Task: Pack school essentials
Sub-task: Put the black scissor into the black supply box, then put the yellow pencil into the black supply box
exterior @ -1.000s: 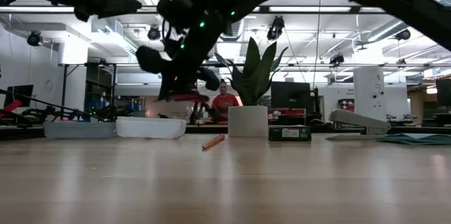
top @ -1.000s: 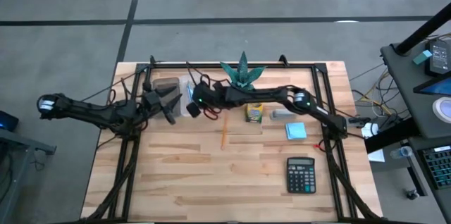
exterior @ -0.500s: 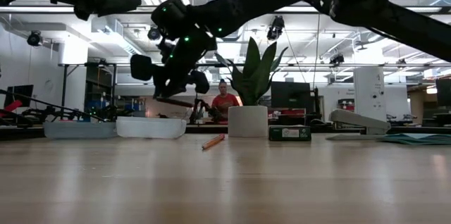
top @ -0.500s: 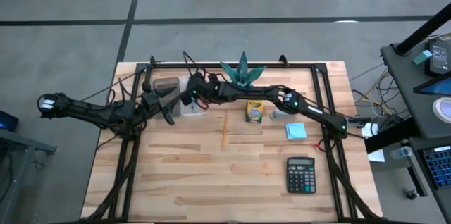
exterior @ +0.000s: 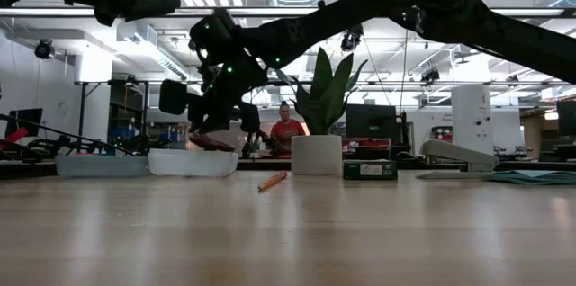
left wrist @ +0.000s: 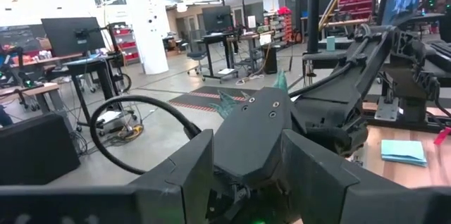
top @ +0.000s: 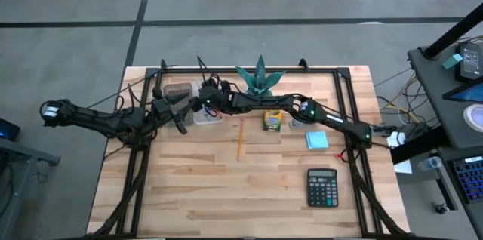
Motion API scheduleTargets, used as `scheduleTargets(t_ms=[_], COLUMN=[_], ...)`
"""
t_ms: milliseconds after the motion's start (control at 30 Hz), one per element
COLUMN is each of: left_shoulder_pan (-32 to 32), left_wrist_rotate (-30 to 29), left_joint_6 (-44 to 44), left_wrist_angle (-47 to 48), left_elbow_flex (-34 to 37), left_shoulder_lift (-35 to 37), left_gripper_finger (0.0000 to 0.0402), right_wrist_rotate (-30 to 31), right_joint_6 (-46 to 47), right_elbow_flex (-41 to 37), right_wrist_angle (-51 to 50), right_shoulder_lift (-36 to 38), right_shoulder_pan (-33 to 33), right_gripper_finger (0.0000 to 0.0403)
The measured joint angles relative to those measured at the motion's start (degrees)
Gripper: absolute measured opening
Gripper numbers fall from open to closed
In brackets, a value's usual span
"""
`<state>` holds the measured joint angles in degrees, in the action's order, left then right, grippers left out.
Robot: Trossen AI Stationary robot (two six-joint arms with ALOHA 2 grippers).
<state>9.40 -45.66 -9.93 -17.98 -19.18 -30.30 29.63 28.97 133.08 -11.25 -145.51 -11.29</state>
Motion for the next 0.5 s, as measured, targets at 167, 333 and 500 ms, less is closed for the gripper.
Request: scheduleTargets(t_ms=[167,333,500], left_shoulder_pan=[0.0,0.0,0.0], left_wrist_rotate=[0.0,0.0,0.0], left_joint_6=[-0.2,-0.5,-0.5], left_wrist_angle=[0.0,0.0,0.0], left_elbow_flex=[0.0,0.0,0.0], left_shoulder_lift=[0.0,0.0,0.0], left_gripper_finger=[0.0151,0.0151,0.0151], right_wrist_rotate=[0.6,0.6,0.5], right_joint_6=[0.1,0.0,-0.6], right_elbow_flex=[0.0,0.0,0.0], right_wrist_angle=[-0.4,-0.4,-0.5], right_shoulder_lift=[0.0,0.0,0.0], right_shoulder_pan=[0.0,0.0,0.0], right_gripper_finger=[0.0063,0.0107,0.0143])
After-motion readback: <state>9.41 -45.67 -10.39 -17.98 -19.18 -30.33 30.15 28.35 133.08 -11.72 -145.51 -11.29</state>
